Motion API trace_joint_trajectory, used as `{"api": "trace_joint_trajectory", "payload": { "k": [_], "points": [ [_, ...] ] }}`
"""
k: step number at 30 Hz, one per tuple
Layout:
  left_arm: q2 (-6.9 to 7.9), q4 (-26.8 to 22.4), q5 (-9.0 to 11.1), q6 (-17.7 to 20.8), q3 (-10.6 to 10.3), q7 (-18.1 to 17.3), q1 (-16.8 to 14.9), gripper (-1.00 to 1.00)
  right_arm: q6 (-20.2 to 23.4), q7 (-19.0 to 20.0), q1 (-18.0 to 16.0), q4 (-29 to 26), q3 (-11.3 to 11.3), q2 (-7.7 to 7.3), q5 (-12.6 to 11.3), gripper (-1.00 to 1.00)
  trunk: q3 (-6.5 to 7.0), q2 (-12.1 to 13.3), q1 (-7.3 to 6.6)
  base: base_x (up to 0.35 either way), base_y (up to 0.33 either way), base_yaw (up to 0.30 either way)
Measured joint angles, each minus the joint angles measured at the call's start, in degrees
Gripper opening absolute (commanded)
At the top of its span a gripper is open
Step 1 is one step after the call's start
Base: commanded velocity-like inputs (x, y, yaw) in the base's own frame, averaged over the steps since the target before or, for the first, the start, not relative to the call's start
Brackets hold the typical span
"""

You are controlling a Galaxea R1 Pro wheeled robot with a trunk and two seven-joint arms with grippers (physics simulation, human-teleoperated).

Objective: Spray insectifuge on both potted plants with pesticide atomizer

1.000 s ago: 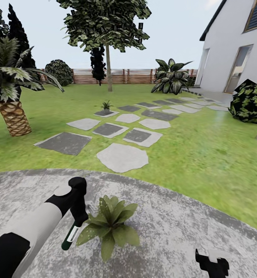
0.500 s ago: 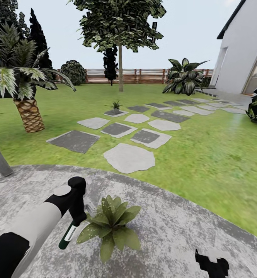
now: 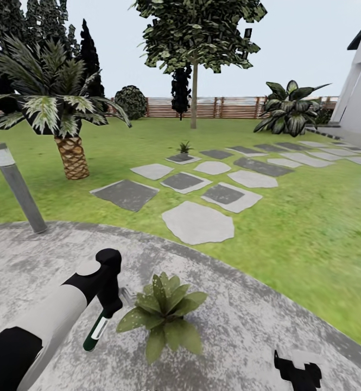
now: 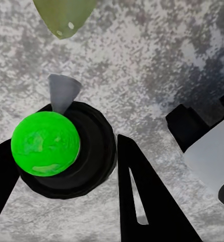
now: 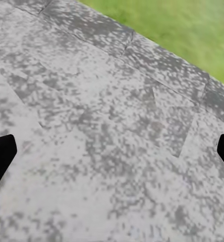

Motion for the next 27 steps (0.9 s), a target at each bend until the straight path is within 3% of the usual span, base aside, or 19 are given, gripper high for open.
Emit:
{"api": "trace_joint_trajectory", "payload": {
  "k": [11, 27],
  "points": [
    [-0.34, -0.09, -0.01, 0.25, 0.0, 0.0, 0.04, -1.0, 0.01, 0.07, 0.0, 0.0, 0.0, 0.07, 0.0, 1.0, 0.0, 0.0, -0.01, 0.014, -0.273, 0.261],
    [-0.36, -0.07, -0.08, 0.25, -0.17, 0.0, 0.07, -1.0, 0.01, 0.09, 0.01, -0.01, -0.05, -0.07, 0.0, 1.0, 0.0, 0.0, 0.0, 0.05, -0.274, 0.019]
  ]
}}
